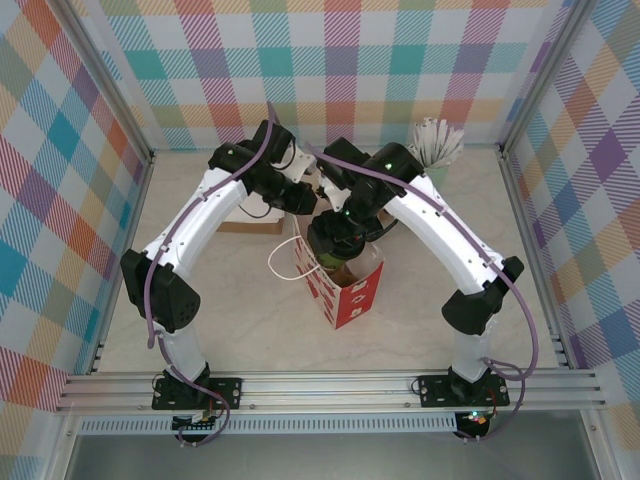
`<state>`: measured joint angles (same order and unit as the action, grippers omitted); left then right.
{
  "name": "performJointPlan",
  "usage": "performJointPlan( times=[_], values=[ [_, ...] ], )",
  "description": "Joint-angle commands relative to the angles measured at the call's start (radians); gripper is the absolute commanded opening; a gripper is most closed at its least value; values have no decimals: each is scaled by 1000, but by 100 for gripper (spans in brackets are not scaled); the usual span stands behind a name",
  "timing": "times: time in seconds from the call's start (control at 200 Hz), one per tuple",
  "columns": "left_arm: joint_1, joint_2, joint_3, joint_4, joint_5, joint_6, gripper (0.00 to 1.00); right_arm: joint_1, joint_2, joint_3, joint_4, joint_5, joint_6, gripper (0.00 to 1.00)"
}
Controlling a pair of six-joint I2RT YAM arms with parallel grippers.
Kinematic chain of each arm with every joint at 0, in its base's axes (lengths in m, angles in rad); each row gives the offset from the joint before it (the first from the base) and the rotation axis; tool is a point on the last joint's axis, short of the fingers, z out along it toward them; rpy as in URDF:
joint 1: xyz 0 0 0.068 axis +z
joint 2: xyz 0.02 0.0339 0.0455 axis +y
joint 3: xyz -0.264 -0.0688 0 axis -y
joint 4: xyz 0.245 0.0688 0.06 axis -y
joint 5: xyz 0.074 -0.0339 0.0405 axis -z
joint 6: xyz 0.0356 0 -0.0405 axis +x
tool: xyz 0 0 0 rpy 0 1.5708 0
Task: Pack the takeout coffee
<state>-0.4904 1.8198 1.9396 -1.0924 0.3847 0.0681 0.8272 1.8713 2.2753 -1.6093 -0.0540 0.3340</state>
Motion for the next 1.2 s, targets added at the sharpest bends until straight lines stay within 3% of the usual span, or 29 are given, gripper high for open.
performJointPlan(
  times=[0.0,0.89,1.195],
  values=[
    [-8,-27,-14,4,21,16,15,-8,-17,-16,-85,25,-15,78],
    [-11,-10,-12,9,30,13,15,-11,39,-117,-112,46,-84,77],
    [-11,-17,-18,11,-13,7,24,-10,45,-159,-67,61,-93,77]
  ],
)
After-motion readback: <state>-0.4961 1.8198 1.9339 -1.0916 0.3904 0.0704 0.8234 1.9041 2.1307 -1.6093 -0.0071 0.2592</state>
